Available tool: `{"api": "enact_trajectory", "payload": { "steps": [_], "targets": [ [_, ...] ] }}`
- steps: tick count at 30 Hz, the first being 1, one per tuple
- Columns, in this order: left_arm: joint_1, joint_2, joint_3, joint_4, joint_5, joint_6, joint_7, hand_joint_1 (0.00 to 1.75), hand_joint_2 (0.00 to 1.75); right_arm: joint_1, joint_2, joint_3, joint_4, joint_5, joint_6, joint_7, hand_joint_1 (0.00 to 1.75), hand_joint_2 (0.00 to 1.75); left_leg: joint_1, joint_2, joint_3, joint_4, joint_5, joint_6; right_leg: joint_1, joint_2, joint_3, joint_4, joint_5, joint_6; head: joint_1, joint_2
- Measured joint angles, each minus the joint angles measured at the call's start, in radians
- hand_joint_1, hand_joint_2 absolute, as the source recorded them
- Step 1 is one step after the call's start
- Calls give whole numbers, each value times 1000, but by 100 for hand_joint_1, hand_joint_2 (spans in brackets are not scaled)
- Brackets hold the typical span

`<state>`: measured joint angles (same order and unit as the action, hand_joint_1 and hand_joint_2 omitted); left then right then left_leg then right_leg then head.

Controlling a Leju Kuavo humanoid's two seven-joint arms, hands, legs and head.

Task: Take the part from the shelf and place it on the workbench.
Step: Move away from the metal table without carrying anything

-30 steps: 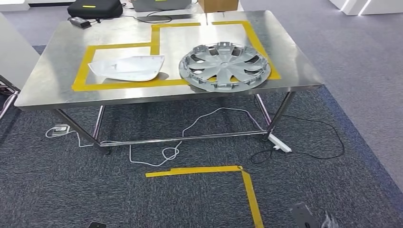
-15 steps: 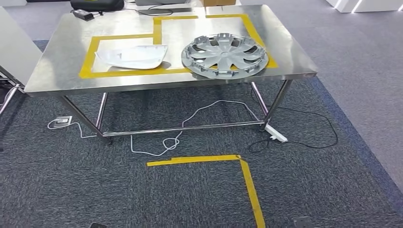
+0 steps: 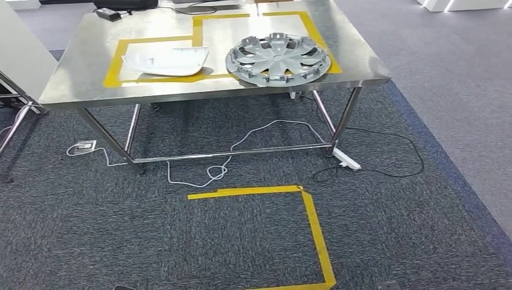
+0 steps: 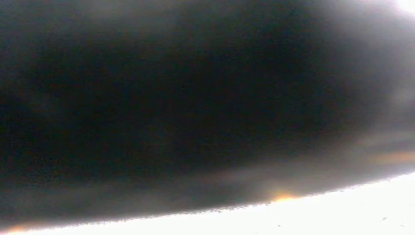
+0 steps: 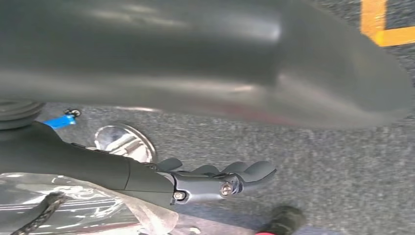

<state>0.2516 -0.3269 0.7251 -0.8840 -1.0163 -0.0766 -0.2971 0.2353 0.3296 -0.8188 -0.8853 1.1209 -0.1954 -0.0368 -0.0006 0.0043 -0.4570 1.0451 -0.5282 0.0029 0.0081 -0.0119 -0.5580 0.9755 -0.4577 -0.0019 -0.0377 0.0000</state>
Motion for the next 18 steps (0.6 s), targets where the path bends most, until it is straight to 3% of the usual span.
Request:
{"api": "enact_trajectory", "payload": {
  "steps": [2, 4, 5, 6, 8, 9, 10, 12, 13, 14, 16, 17, 18],
  "targets": [
    [-4, 0, 4, 4, -1, 2, -2, 0, 0, -5, -1, -9, 7, 11, 0, -3, 0, 0, -6, -2, 39, -82, -15, 9, -1, 0, -16, 6, 18, 11, 0, 0],
    [-7, 0, 7, 8, -3, 5, -4, 0, 0, -9, -2, -20, 16, 24, -1, -9, 0, 0, -8, 0, 25, -94, -6, 20, -4, 1, -29, 9, 28, 24, 0, 0],
    [-9, 0, 10, 11, -4, 6, -6, 0, 0, -10, -3, -26, 20, 31, -2, -13, 0, 0, -7, 1, 14, -96, 4, 28, -6, 3, -38, 20, 12, 29, 1, 0],
    [-10, 0, 12, 12, -5, 6, -7, 0, 0, -11, -3, -32, 24, 39, -3, -17, 0, 0, -6, 3, 1, -98, 16, 35, -7, 5, -50, 47, -26, 33, 2, 0],
    [-13, 0, 16, 16, -7, 7, -9, 0, 0, -16, -4, -43, 32, 51, -5, -23, 0, 0, -8, 6, -27, -98, 40, 44, -9, 8, -79, 154, -134, 38, 5, 0],
    [-14, 0, 17, 18, -7, 8, -10, 0, 0, -20, -5, -48, 36, 56, -5, -26, 0, 0, -10, 8, -43, -97, 53, 45, -9, 9, -88, 219, -172, 39, 6, 0],
    [-16, 0, 19, 20, -7, 8, -10, 0, 0, -24, -6, -52, 39, 59, -6, -28, 0, 0, -11, 10, -59, -95, 66, 45, -9, 9, -88, 269, -182, 40, 6, 0],
    [-18, 0, 21, 25, -7, 8, -10, 0, 0, -29, -7, -59, 44, 64, -7, -32, 0, 0, -13, 11, -98, -89, 91, 43, -9, 9, -49, 286, -129, 38, 6, 0],
    [-19, 0, 22, 27, -7, 8, -10, 0, 0, -30, -8, -62, 46, 66, -8, -33, 0, 0, -13, 11, -117, -84, 103, 41, -9, 9, -6, 245, -96, 37, 6, 0],
    [-20, 0, 23, 29, -7, 8, -11, 0, 0, -32, -8, -64, 47, 67, -9, -34, 0, 0, -14, 11, -135, -78, 115, 38, -8, 8, 54, 173, -82, 36, 6, 0],
    [-22, 1, 24, 32, -7, 8, -11, 0, 0, -40, -9, -68, 50, 69, -12, -35, 0, 0, -16, 11, -156, -68, 137, 31, -7, 10, 170, 3, -108, 31, 6, 0],
    [-23, 1, 25, 33, -7, 8, -12, 0, 0, -44, -9, -70, 51, 71, -14, -35, 0, 0, -17, 11, -162, -65, 149, 27, -6, 11, 202, -51, -126, 28, 7, 0],
    [-23, 1, 25, 34, -7, 8, -12, 0, 0, -46, -10, -74, 53, 73, -16, -35, 0, 0, -16, 11, -165, -64, 160, 23, -4, 11, 210, -75, -133, 23, 7, 0]
  ]
}}
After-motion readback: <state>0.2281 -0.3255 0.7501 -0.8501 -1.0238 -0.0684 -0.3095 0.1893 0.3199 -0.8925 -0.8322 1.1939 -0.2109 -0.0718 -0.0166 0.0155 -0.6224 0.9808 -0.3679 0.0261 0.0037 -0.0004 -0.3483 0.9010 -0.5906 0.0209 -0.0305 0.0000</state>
